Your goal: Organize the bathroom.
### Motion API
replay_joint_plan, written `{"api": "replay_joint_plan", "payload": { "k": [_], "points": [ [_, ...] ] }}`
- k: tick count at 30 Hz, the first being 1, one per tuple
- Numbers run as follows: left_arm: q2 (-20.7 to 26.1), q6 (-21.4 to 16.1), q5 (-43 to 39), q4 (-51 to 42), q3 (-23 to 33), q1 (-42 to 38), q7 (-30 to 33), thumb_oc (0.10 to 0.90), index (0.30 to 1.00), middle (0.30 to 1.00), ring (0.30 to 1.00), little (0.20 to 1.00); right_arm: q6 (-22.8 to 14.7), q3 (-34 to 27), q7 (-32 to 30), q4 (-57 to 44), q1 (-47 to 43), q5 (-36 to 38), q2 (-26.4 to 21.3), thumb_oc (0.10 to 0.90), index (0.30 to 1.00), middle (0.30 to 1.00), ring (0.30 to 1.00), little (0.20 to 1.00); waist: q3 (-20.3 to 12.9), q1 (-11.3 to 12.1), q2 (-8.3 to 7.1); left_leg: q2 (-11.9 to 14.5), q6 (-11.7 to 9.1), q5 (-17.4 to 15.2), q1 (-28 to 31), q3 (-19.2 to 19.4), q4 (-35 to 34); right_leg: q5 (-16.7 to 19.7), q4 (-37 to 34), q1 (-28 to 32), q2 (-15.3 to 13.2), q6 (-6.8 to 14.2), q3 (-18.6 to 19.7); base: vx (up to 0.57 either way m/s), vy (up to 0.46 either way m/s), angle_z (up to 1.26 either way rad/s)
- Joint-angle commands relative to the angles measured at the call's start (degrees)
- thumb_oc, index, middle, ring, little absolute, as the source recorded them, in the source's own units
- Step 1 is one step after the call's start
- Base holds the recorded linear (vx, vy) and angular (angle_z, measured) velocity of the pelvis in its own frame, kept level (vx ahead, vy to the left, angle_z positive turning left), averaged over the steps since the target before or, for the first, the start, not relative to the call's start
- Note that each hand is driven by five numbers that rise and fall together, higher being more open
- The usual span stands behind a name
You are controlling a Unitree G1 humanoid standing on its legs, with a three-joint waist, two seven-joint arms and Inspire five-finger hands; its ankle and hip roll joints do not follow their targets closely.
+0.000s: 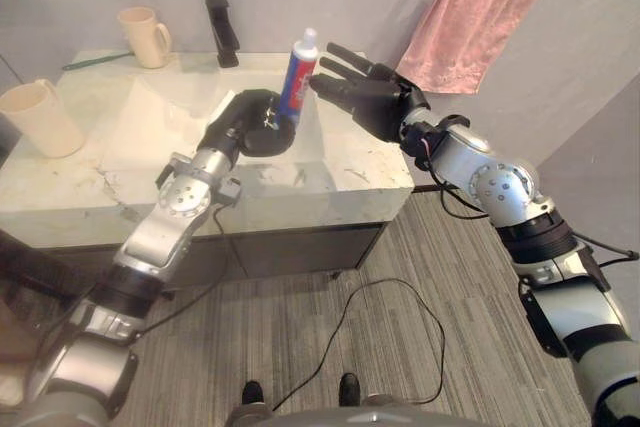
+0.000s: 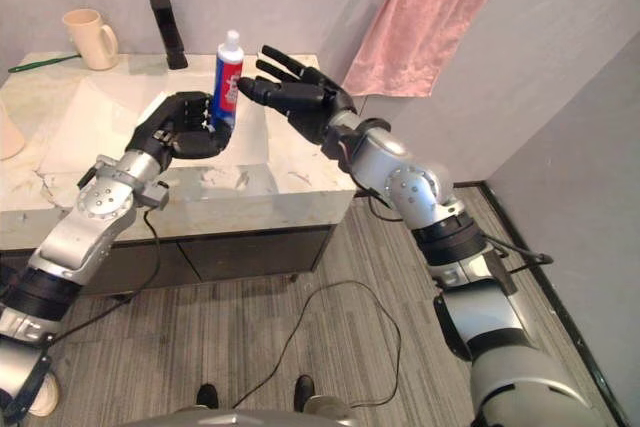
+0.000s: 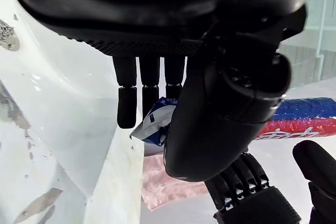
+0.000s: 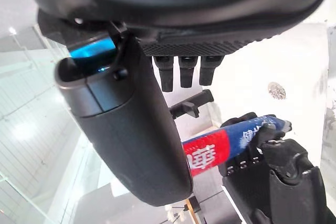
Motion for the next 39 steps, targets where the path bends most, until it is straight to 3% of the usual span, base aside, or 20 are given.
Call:
{"api": "replay_joint_plan", "payload": {
  "k": [1, 14, 16, 18, 21, 25, 26, 32, 35, 37, 39],
  "points": [
    [-0.1, -5.4, -0.7, -0.5, 0.1, -10.1, 0.7, 0.4, 0.3, 0.3, 0.3, 0.3, -3.2, -1.5, 3.5, -3.4, -5.2, -1.0, 0.4, 0.8, 0.9, 0.9, 0.9, 0.9, -8.3, 0.4, 0.46, 1.6, 0.4, -3.2, -0.6, 0.3, 2.4, -7.4, 3.4, -0.3, 1.6, 2.6, 1.6, 0.0, 0.0, 0.0],
    [0.2, -4.5, -1.2, 0.0, -0.6, -11.2, -0.3, 0.4, 0.3, 0.3, 0.3, 0.3, -4.2, -2.2, 4.6, -2.6, -5.9, -2.9, 0.5, 0.8, 0.9, 0.9, 0.9, 0.9, -8.3, 0.3, 0.63, 1.6, 0.3, -3.4, -0.5, 0.2, 2.7, -7.1, 3.2, -0.2, 1.6, 2.8, 2.0, 0.0, 0.0, 0.0],
    [0.1, -4.2, -1.2, 0.2, -0.6, -11.3, -0.6, 0.4, 0.3, 0.3, 0.3, 0.3, -4.4, -2.3, 4.4, -2.4, -6.4, -3.4, 0.4, 0.734, 0.801, 0.801, 0.801, 0.801, -8.3, 0.3, 0.65, 1.6, 0.3, -3.4, -0.5, 0.1, 2.7, -7.1, 3.1, -0.2, 1.6, 2.8, 2.0, 0.0, 0.0, 0.0],
    [0.2, -4.0, -1.4, 0.7, -0.7, -11.3, -1.2, 0.4, 0.3, 0.3, 0.3, 0.3, -4.5, -2.4, 4.3, -2.1, -7.0, -3.6, 0.2, 0.704, 0.756, 0.756, 0.756, 0.756, -8.3, 0.4, 0.7, 1.6, 0.4, -3.4, -0.5, 0.0, 2.7, -7.1, 3.1, -0.1, 1.6, 2.8, 2.0, 0.0, 0.0, 0.0],
    [0.1, -3.3, -1.3, 0.7, -0.8, -11.2, -2.0, 0.4, 0.3, 0.3, 0.3, 0.3, -4.8, -2.6, 4.0, -1.9, -7.4, -3.5, 0.1, 0.717, 0.775, 0.775, 0.775, 0.775, -8.3, 0.4, 0.69, 1.6, 0.4, -3.5, -0.4, 0.0, 2.7, -7.0, 3.1, -0.2, 1.6, 2.9, 2.0, 0.0, 0.0, 0.0],
    [-0.1, -2.4, -1.1, 1.3, -1.3, -10.9, -2.9, 0.4, 0.3, 0.3, 0.3, 0.3, -5.2, -3.0, 4.1, -1.4, -8.3, -3.1, -0.3, 0.769, 0.853, 0.853, 0.853, 0.853, -8.3, 0.4, 0.8, 1.5, 0.4, -3.5, -0.5, -0.1, 2.8, -7.0, 3.1, -0.3, 1.5, 2.9, 2.3, 0.0, 0.0, 0.0],
    [-0.1, -2.5, -1.1, 1.5, -1.4, -10.9, -2.9, 0.4, 0.3, 0.3, 0.3, 0.3, -5.1, -3.1, 4.2, -1.3, -8.3, -3.2, -0.3, 0.8, 0.9, 0.9, 0.9, 0.9, -8.3, 0.3, 0.81, 1.5, 0.4, -3.5, -0.5, -0.1, 2.7, -7.0, 3.1, -0.3, 1.5, 2.9, 2.3, 0.0, 0.0, 0.0],
    [-0.2, -1.9, -1.1, 1.6, -1.6, -10.9, -3.6, 0.4, 0.3, 0.3, 0.3, 0.3, -5.6, -3.4, 4.0, -1.1, -8.7, -3.2, -0.9, 0.8, 0.9, 0.9, 0.9, 0.9, -8.3, 0.3, 0.87, 1.5, 0.5, -3.6, -0.5, -0.2, 2.9, -6.9, 3.3, -0.3, 1.4, 3.0, 2.2, 0.0, 0.0, 0.0],
    [-0.3, -1.8, -1.1, 1.5, -1.6, -10.8, -3.8, 0.4, 0.3, 0.3, 0.3, 0.3, -5.5, -3.5, 3.9, -0.9, -9.1, -3.1, -1.0, 0.74, 0.811, 0.811, 0.811, 0.811, -8.3, 0.3, 0.89, 1.5, 0.5, -3.6, -0.5, -0.2, 2.9, -6.9, 3.2, -0.3, 1.4, 3.0, 2.3, 0.0, 0.0, 0.0],
    [-0.1, -1.7, -1.4, 1.5, -1.7, -10.8, -4.0, 0.4, 0.3, 0.3, 0.3, 0.3, -5.5, -3.5, 4.2, -0.7, -9.3, -3.0, -1.2, 0.573, 0.559, 0.559, 0.559, 0.559, -8.3, 0.3, 0.94, 1.5, 0.5, -3.6, -0.5, -0.2, 2.9, -6.9, 3.2, -0.3, 1.4, 3.0, 2.3, 0.0, 0.0, 0.0],
    [-0.1, -1.7, -1.4, 1.4, -1.6, -10.7, -4.1, 0.4, 0.3, 0.3, 0.3, 0.3, -5.5, -3.5, 4.2, -0.7, -9.3, -3.0, -1.3, 0.566, 0.549, 0.549, 0.549, 0.549, -8.3, 0.3, 0.95, 1.5, 0.5, -3.6, -0.4, -0.2, 2.9, -6.8, 3.2, -0.3, 1.4, 3.0, 2.3, 0.0, 0.0, 0.0]
  ]
}}
